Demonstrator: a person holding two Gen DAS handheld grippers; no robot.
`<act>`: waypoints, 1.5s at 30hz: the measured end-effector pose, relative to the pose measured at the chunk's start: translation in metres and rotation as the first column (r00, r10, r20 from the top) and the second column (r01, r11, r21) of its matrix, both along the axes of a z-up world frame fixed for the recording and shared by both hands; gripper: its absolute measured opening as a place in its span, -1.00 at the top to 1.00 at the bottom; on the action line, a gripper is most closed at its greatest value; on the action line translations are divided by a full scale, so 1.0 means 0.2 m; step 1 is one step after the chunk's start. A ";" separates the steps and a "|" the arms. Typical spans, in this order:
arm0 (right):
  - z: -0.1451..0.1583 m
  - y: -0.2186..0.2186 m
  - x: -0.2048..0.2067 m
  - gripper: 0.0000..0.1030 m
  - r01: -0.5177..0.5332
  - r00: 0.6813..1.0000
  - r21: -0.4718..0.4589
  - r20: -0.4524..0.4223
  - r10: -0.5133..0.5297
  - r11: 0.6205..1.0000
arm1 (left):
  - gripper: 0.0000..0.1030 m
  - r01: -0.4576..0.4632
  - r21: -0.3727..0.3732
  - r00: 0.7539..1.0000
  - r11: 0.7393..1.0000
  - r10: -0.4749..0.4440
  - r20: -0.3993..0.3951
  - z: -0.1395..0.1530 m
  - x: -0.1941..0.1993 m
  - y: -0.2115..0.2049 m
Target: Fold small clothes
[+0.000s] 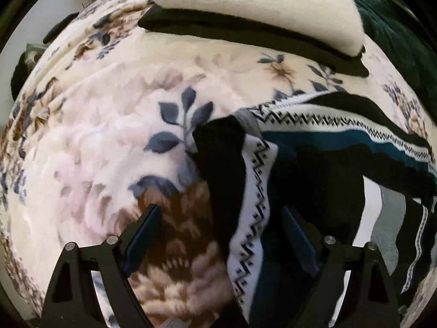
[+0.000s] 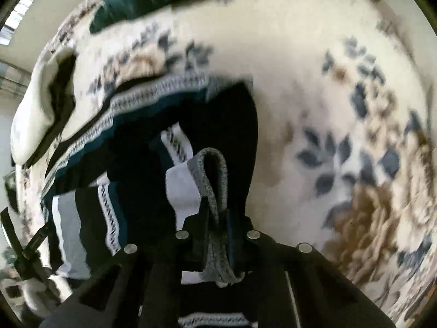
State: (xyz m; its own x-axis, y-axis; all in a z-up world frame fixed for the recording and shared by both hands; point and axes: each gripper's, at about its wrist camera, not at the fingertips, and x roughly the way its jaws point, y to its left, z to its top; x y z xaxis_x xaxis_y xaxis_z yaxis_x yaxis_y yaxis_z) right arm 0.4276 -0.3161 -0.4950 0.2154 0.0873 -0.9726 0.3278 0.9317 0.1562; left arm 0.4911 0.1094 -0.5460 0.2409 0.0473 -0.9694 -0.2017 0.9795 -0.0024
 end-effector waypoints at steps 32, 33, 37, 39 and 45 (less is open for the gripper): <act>0.24 -0.63 -0.38 -0.95 -0.342 0.918 0.240 -0.123 0.378 0.908 | -0.88 0.037 -0.091 0.985 0.995 -0.052 -0.167 0.24 -1.54 -1.64; 0.22 -0.67 -0.37 -0.95 -0.355 0.911 0.247 -0.122 0.393 0.902 | -0.88 0.039 -0.106 0.981 0.994 -0.059 -0.187 0.20 -1.59 -1.71; 0.10 -0.79 -0.30 -0.95 -0.373 0.898 0.294 -0.125 0.422 0.880 | -0.88 0.095 -0.106 0.969 0.990 -0.116 -0.216 0.04 -1.73 -1.98; 0.06 -0.80 -0.23 -0.95 -0.373 0.898 0.337 -0.103 0.428 0.864 | -0.88 0.110 -0.086 0.966 0.990 -0.127 -0.225 -0.03 -1.76 -2.04; -0.13 -0.70 0.07 -0.95 -0.332 0.919 0.479 -0.032 0.394 0.813 | -0.88 0.087 0.006 0.981 0.996 -0.085 -0.177 -0.11 -1.74 -2.07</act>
State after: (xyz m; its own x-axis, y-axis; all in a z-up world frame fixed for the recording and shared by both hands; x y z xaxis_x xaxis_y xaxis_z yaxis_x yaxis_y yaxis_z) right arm 0.4416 -0.4565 -0.5203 -0.0396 0.5731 -0.8185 0.0256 0.8195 0.5726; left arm 0.1436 -0.3050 -0.5682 0.0698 0.0474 -0.9964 -0.1126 0.9929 0.0394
